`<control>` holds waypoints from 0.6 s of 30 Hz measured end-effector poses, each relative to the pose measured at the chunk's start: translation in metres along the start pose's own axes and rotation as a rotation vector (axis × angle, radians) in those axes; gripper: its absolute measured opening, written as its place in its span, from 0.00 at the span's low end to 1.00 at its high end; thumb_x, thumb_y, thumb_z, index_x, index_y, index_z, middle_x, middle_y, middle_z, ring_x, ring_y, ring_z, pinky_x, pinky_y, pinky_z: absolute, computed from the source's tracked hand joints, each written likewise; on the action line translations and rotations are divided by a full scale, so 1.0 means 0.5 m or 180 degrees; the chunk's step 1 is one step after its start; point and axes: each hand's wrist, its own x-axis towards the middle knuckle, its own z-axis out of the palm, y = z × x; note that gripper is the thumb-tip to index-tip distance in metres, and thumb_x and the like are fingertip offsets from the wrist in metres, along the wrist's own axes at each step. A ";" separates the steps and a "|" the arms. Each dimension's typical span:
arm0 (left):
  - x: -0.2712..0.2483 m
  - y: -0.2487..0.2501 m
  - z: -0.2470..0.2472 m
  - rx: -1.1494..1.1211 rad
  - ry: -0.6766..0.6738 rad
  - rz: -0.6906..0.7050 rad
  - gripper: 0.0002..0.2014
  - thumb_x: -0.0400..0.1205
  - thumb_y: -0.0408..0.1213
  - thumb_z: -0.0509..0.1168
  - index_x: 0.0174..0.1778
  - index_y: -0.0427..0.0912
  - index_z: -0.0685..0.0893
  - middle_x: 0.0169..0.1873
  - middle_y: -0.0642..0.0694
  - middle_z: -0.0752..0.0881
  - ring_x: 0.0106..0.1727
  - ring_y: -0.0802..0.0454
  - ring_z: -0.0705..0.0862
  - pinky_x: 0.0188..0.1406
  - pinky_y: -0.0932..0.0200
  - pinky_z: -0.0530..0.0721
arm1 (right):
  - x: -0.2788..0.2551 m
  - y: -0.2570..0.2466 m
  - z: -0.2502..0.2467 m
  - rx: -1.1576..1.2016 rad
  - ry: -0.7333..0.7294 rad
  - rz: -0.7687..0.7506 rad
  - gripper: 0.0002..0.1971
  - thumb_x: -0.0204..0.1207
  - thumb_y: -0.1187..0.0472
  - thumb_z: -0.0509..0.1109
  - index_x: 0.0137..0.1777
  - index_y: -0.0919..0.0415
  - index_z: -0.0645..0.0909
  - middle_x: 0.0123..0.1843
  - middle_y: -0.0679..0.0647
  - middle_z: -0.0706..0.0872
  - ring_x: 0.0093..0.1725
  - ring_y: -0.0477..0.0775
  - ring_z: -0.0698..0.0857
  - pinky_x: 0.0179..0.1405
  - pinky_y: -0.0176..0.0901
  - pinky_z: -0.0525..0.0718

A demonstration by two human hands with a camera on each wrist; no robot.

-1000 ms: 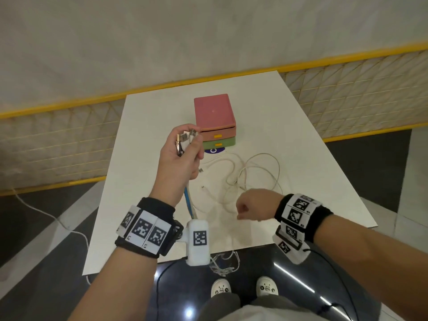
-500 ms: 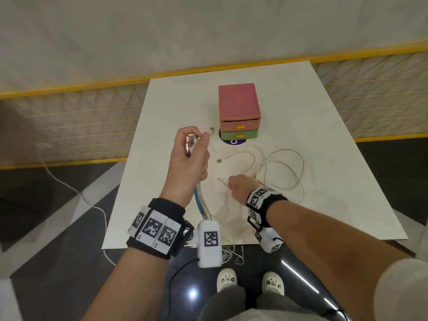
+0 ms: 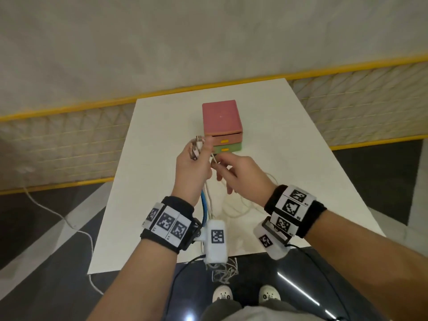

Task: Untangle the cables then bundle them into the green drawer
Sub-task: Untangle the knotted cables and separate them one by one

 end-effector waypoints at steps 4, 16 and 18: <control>0.016 0.016 0.027 0.0079 0.0003 0.0223 0.16 0.85 0.45 0.66 0.49 0.32 0.82 0.27 0.50 0.80 0.22 0.58 0.72 0.23 0.62 0.71 | -0.015 0.020 -0.015 0.0210 -0.0309 0.0282 0.12 0.86 0.59 0.57 0.46 0.62 0.78 0.35 0.52 0.79 0.25 0.59 0.86 0.24 0.48 0.82; 0.049 0.070 -0.018 -0.0291 -0.0184 0.0336 0.10 0.85 0.44 0.66 0.40 0.47 0.78 0.19 0.55 0.68 0.19 0.57 0.65 0.17 0.64 0.66 | 0.010 0.119 -0.082 0.0465 -0.0255 0.0813 0.15 0.86 0.56 0.56 0.38 0.54 0.74 0.36 0.52 0.75 0.33 0.63 0.89 0.35 0.52 0.86; 0.044 0.063 -0.010 0.0373 -0.0531 0.0146 0.07 0.83 0.46 0.68 0.47 0.47 0.84 0.20 0.56 0.68 0.19 0.58 0.63 0.16 0.65 0.61 | 0.039 0.079 -0.097 0.0559 -0.0106 0.0594 0.13 0.86 0.57 0.56 0.43 0.51 0.80 0.36 0.54 0.76 0.30 0.63 0.88 0.29 0.49 0.85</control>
